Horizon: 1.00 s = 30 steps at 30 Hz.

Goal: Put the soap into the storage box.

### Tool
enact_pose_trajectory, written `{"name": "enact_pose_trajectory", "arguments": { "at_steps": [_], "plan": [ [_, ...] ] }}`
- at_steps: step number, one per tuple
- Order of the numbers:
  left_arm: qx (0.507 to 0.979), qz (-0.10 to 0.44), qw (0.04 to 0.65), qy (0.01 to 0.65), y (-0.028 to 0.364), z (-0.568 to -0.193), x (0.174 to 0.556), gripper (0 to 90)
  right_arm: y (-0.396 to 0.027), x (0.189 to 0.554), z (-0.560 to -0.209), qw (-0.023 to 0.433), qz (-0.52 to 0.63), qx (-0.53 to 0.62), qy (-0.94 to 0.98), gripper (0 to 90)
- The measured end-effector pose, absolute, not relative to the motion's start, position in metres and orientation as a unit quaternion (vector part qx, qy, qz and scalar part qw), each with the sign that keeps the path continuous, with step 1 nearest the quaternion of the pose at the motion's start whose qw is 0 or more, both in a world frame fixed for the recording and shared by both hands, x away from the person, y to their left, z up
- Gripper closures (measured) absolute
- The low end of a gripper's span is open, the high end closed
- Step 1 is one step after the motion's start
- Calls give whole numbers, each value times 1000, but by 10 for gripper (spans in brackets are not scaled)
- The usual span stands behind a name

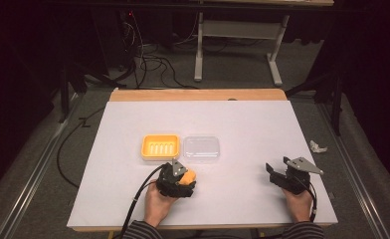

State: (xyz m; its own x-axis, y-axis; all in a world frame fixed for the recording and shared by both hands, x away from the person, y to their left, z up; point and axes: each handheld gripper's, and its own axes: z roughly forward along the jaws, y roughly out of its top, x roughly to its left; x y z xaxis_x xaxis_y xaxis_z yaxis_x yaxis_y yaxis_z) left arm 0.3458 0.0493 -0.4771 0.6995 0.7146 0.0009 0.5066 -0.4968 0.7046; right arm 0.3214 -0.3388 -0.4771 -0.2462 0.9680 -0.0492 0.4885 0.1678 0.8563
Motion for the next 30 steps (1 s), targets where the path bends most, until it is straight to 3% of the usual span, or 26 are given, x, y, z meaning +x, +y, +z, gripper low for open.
{"name": "enact_pose_trajectory", "arguments": {
  "at_steps": [30],
  "plan": [
    [826,147,392,377,72,-455,343,257,-339,322,-477,319,375,523,696,284]
  ]
}}
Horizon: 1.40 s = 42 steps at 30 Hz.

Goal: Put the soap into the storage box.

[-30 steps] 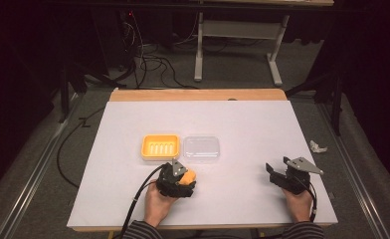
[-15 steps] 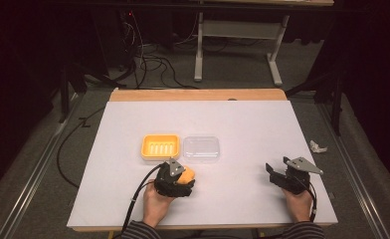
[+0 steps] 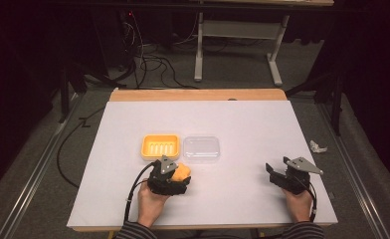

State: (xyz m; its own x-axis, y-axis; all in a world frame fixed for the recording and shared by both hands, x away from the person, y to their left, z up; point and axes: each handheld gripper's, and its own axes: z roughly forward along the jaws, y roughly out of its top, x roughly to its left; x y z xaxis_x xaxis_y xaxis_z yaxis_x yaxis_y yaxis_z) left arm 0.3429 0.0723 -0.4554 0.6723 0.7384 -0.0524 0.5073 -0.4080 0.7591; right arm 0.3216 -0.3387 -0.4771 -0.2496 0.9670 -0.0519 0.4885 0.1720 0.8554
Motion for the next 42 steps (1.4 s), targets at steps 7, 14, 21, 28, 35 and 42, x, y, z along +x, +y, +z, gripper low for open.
{"name": "enact_pose_trajectory", "arguments": {
  "at_steps": [7,14,21,28,35,42],
  "plan": [
    [820,145,399,384,79,-451,344,257,-339,322,-477,319,375,522,696,284],
    [817,149,402,386,84,-448,342,257,-339,322,-477,319,376,522,696,287],
    [817,150,400,388,86,-445,344,257,-339,321,-477,319,376,523,695,286],
    [810,164,407,390,93,-435,346,257,-339,321,-477,319,376,523,696,286],
    [798,165,419,401,101,-428,348,257,-339,322,-477,319,375,522,696,286],
    [793,171,425,401,104,-422,351,257,-339,322,-477,319,375,522,696,286]
  ]
}}
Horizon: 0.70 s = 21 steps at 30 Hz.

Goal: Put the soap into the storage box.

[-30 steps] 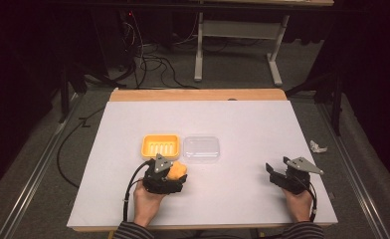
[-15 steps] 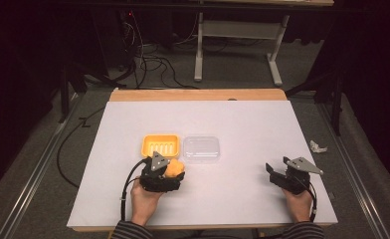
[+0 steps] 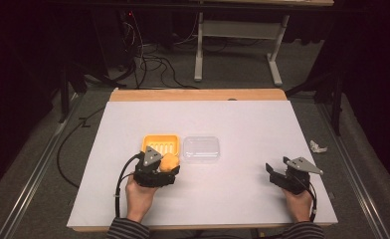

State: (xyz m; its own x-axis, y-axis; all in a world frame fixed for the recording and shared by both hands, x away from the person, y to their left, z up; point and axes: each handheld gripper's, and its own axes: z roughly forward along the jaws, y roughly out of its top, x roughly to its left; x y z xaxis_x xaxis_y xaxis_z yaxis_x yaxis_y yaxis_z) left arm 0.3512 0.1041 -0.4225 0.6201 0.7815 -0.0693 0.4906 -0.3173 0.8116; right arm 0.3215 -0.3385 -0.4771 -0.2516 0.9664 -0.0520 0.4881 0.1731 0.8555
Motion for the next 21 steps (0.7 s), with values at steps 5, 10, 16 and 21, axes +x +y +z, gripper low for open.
{"name": "enact_pose_trajectory", "arguments": {
  "at_steps": [5,10,16,21],
  "plan": [
    [790,171,431,401,108,-421,355,257,-339,322,-477,319,375,522,696,286],
    [788,174,432,403,110,-421,356,257,-338,321,-477,319,375,522,697,286],
    [787,173,430,406,113,-421,358,257,-338,321,-477,319,374,523,696,286],
    [782,181,426,418,118,-417,361,257,-338,321,-477,318,372,524,697,286]
  ]
}}
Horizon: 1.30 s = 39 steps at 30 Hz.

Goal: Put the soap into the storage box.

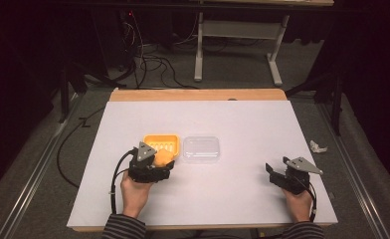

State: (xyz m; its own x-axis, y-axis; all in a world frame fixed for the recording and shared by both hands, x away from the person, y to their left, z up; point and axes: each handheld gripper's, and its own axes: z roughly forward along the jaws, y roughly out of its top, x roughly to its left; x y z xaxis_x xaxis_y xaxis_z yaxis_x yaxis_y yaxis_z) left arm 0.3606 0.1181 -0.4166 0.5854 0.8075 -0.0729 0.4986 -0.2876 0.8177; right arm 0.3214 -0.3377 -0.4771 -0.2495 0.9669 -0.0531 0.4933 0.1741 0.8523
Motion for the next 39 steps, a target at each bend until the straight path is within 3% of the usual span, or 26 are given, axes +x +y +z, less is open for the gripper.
{"name": "enact_pose_trajectory", "arguments": {
  "at_steps": [39],
  "plan": [
    [766,200,405,457,126,-417,401,257,-338,321,-477,319,374,523,696,286]
  ]
}}
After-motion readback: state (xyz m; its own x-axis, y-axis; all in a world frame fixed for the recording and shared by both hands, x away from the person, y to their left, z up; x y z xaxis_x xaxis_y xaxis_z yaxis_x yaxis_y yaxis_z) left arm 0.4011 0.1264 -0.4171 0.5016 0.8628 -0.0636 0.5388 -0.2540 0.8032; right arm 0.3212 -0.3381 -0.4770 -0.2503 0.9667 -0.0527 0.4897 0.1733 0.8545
